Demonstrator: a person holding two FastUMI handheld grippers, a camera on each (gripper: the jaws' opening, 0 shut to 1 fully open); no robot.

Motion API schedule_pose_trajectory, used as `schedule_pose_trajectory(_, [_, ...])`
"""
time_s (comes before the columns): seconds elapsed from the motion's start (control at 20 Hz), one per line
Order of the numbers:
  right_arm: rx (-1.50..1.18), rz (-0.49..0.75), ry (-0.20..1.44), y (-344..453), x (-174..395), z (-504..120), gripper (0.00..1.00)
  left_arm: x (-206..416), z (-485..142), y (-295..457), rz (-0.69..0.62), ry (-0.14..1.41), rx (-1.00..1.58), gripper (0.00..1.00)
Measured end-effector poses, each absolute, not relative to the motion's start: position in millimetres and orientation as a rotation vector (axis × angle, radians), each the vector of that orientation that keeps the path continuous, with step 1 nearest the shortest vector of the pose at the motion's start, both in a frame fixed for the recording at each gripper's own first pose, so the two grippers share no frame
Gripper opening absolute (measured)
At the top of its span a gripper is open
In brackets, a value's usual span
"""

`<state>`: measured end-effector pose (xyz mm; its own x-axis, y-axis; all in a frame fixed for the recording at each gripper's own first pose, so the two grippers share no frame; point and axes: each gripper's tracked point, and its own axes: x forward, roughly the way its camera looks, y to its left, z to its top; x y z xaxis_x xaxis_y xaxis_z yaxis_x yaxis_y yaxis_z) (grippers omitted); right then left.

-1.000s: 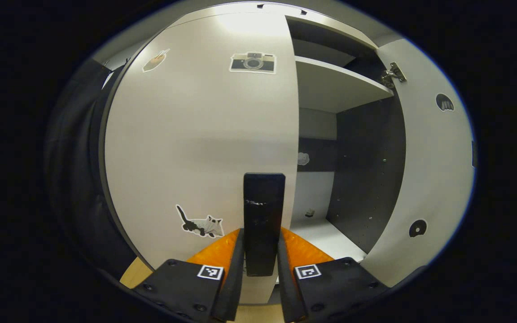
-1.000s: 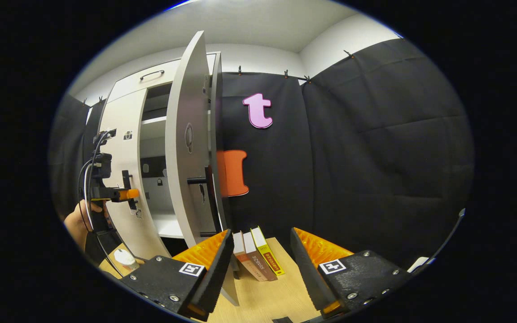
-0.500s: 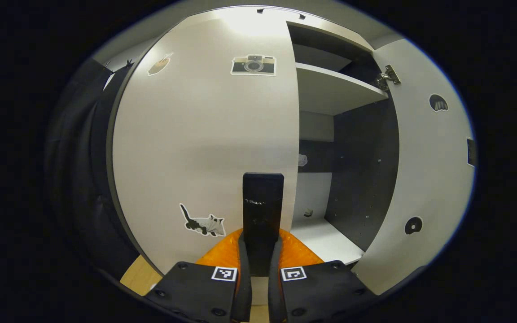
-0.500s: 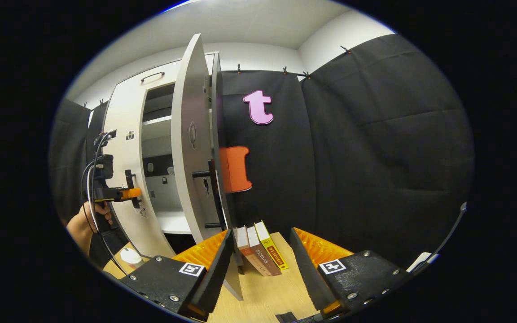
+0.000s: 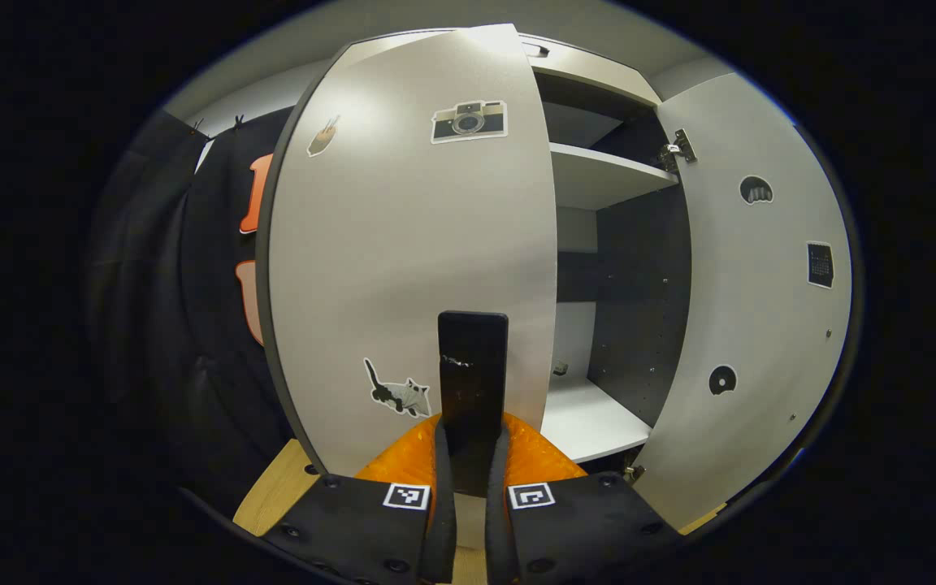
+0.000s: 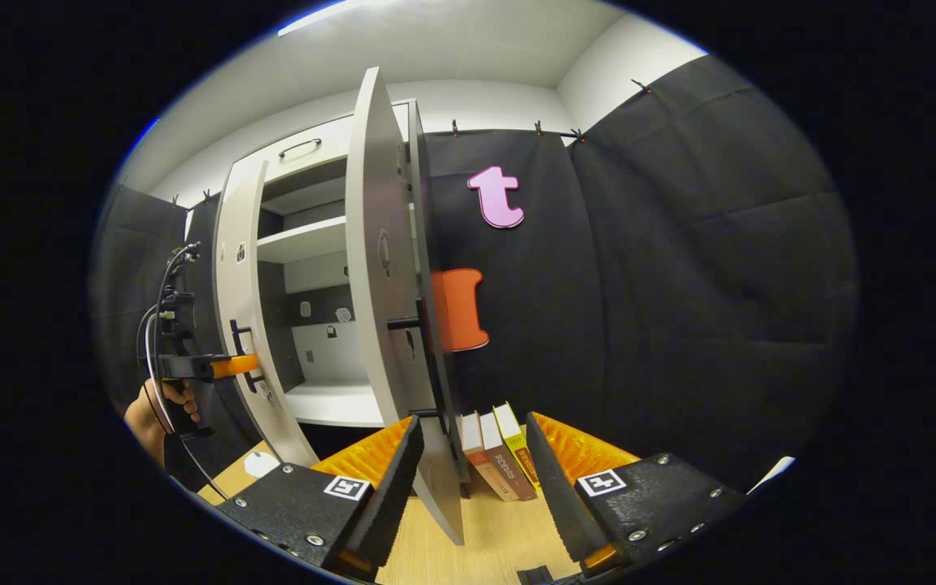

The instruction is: Open the right door of the double-door shoe cabinet with the right hand, and open the left door with the left hand.

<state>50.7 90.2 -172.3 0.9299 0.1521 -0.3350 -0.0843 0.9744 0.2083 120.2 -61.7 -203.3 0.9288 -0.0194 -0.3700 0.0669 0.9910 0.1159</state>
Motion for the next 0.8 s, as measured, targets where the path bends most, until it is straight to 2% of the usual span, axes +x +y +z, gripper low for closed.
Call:
schedule_pose_trajectory(0.2, [0.186,0.193,0.344,101.5,49.0,-169.4,0.78,112.4,-200.0,-55.1,-0.016,0.374,0.102,0.21])
schedule_pose_trajectory(0.25, [0.183,0.208,0.344,105.0,48.9,-169.2,0.73,109.7,-199.6,-53.4,-0.012,0.380,0.093,0.21])
schedule_pose_trajectory(0.3, [0.179,0.219,0.342,106.3,48.7,-168.3,0.78,107.0,-198.6,-51.9,-0.007,0.382,0.092,0.21])
schedule_pose_trajectory(0.7, [0.195,0.313,0.313,128.7,50.9,-163.4,0.78,98.9,-191.1,-35.4,0.075,0.373,0.107,0.21])
schedule_pose_trajectory(0.8, [0.189,0.330,0.321,132.4,50.7,-165.6,0.78,97.9,-189.4,-31.0,0.103,0.364,0.109,0.14])
